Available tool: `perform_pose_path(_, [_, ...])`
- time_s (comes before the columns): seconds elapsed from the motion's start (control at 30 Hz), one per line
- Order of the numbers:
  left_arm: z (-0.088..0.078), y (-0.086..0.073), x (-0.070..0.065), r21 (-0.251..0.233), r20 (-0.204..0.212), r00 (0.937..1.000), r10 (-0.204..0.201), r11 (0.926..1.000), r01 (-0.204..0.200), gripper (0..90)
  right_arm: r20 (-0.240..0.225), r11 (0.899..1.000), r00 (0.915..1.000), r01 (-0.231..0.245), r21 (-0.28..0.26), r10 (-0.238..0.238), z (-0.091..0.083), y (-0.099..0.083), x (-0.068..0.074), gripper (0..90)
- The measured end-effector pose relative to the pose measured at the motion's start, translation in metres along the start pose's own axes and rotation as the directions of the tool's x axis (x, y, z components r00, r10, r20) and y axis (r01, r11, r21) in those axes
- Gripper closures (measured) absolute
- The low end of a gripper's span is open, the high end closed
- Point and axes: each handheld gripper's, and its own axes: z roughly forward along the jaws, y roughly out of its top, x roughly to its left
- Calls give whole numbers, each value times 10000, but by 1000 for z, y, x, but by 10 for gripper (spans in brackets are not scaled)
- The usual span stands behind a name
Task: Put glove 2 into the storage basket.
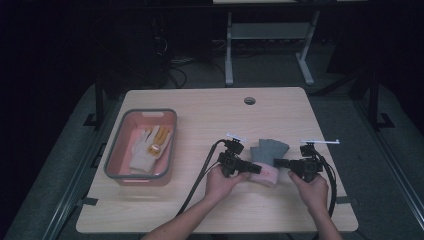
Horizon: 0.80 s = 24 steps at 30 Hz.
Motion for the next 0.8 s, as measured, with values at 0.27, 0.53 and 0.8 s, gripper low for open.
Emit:
perform_pose_path(0.27, [-19, 1, 2, -232, -135, 9999, 85, 9997, -88, 619, -263, 9999, 9996, 104, -115, -107, 3, 10, 14, 790])
perform_pose_path(0.53, [-36, 0, 4, -500, -193, 9998, -6, 9987, -4, 619, -604, 9998, 9981, 78, -177, -89, 9, 17, 26, 790])
perform_pose_path(0.8, [-55, 0, 6, -769, -343, 9994, 60, 9970, -86, 620, -823, 9992, 9961, 307, -239, -326, 14, 26, 41, 790])
